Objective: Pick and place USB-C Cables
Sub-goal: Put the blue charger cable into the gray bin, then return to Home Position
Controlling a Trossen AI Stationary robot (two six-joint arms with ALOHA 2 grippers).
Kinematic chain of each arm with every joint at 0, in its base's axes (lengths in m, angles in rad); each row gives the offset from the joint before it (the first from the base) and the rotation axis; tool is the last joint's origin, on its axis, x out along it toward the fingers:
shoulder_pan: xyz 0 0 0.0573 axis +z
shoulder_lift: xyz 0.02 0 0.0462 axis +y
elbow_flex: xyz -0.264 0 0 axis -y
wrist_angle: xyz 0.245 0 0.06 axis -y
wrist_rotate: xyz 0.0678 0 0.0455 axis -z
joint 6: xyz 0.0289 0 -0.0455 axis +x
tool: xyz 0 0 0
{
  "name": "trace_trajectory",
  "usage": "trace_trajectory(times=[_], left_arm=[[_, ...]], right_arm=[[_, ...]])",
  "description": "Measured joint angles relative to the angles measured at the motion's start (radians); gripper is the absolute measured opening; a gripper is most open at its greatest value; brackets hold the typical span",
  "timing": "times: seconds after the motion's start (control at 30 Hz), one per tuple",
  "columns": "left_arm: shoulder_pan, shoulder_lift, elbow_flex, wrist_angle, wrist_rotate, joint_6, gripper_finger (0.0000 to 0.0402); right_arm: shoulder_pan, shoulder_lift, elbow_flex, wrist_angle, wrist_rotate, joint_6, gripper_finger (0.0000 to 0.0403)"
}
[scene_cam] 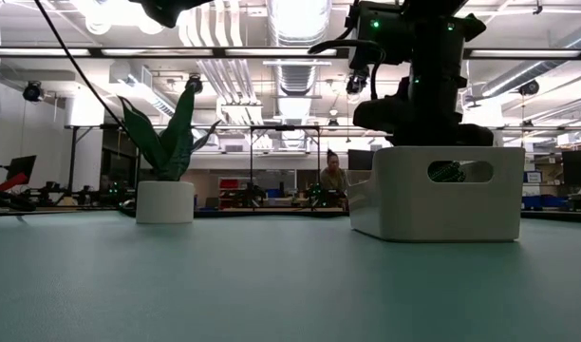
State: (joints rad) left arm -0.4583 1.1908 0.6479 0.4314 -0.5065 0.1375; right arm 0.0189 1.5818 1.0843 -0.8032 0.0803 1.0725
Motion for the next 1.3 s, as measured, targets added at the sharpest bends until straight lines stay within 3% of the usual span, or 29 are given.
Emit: trace_trajectory(times=[0.2, 0.7, 1.03, 1.13, 1.3], left_arm=[[0.000, 0.000, 0.000, 0.000, 0.000, 0.000, 0.0179], [0.000, 0.000, 0.000, 0.000, 0.000, 0.000, 0.0179], [-0.011, -0.014, -0.001, -0.029, 0.000, -0.013, 0.0179], [-0.044, -0.078, 0.004, -0.135, 0.001, -0.028, 0.0179], [-0.092, -0.216, -0.009, -0.259, -0.001, -0.094, 0.0178]], right_arm=[[0.000, 0.000, 0.000, 0.000, 0.000, 0.000, 0.0067], [0.000, -0.002, 0.011, -0.015, -0.005, -0.011, 0.0167], [0.022, -0.040, 0.124, -0.146, 0.007, -0.104, 0.0182], [0.061, -0.075, 0.134, -0.133, 0.085, -0.180, 0.0183], [0.189, -0.170, 0.127, -0.054, 0.328, -0.394, 0.0183]])
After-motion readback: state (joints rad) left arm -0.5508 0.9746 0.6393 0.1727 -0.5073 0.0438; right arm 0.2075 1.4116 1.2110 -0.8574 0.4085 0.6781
